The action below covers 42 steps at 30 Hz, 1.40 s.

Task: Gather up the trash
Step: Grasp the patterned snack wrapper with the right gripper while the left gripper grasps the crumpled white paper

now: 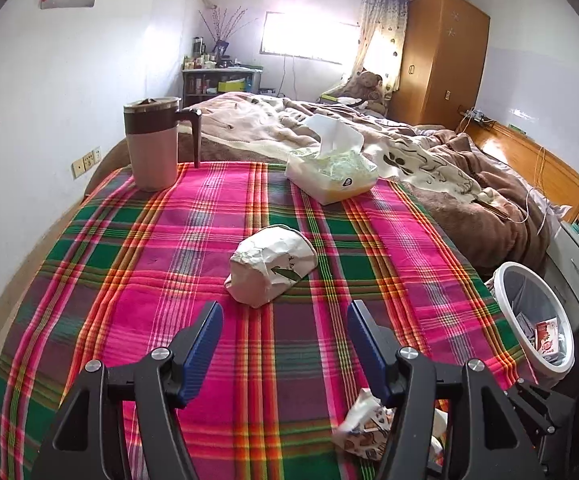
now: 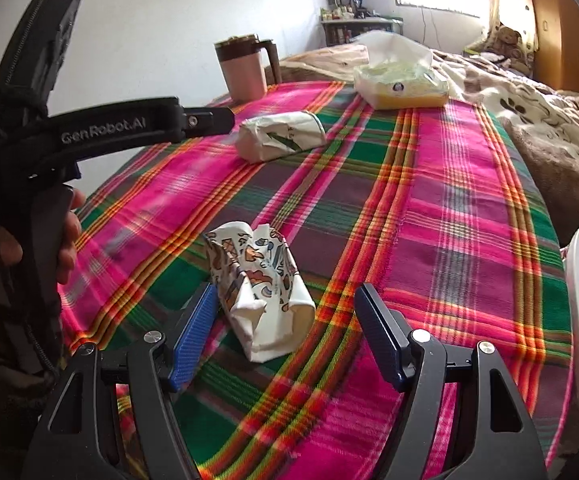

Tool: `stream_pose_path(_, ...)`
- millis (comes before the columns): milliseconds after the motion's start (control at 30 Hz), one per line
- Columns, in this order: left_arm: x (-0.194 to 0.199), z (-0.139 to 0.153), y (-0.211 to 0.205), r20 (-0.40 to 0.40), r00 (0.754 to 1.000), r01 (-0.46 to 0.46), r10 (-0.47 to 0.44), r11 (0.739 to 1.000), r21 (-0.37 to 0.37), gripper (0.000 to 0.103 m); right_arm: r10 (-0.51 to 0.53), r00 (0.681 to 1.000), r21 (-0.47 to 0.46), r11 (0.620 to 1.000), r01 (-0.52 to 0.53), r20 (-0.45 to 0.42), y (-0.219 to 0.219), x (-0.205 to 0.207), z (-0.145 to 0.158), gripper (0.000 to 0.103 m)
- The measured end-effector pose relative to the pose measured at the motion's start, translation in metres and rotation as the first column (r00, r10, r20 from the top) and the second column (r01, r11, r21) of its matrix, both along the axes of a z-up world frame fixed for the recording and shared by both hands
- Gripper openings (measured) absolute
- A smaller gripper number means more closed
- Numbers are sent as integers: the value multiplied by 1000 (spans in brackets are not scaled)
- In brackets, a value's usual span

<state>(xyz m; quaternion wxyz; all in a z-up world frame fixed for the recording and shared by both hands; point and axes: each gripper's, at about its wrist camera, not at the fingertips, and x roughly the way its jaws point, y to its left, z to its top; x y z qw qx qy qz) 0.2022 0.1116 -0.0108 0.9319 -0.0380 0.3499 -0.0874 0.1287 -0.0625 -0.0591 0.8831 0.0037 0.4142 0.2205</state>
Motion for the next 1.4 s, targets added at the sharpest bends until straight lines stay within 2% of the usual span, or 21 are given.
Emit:
stream_pose_path(133, 15, -4, 4, -11, 1000, 8, -8, 1000, 16, 64, -25, 999, -14, 1000, 25, -20, 2, 11, -3, 72)
stream_pose_path(167, 20, -6, 5, -19, 1000, 12, -11, 1000, 16, 64, -32, 999, -19, 999, 32, -20, 2, 12, -3, 69)
stream_pose_path(200, 24, -8, 5, -24, 1000, 11, -11, 1000, 18, 64, -43, 999, -30, 999, 42, -19, 1, 14, -3, 54)
stream_pose_path(233, 29, -9, 5, -27, 1000, 13, -12, 1000, 26, 64, -52, 998, -39, 998, 51, -20, 1, 16, -4, 46)
stream_pose_path(533, 62, -20, 1, -62, 997, 38, -36, 999, 36, 64, -101, 993, 3, 995, 101, -62, -12, 40, -5, 32)
stream_pose_path(633, 70, -22, 1, -73, 997, 38, -35, 998, 42, 64, -137, 989, -11, 991, 137, -60, -17, 45, -4, 29)
stream_pose_path(900, 95, -36, -4, -119, 992, 48, -39, 996, 75, 65, -230, 971, 0, 973, 231, -60, -35, 57, -2, 28)
stream_pose_path(1400, 121, -57, -19, -170, 983, 86, -66, 990, 109, 68, -269, 961, 31, 962, 271, -66, -48, 70, -1, 28)
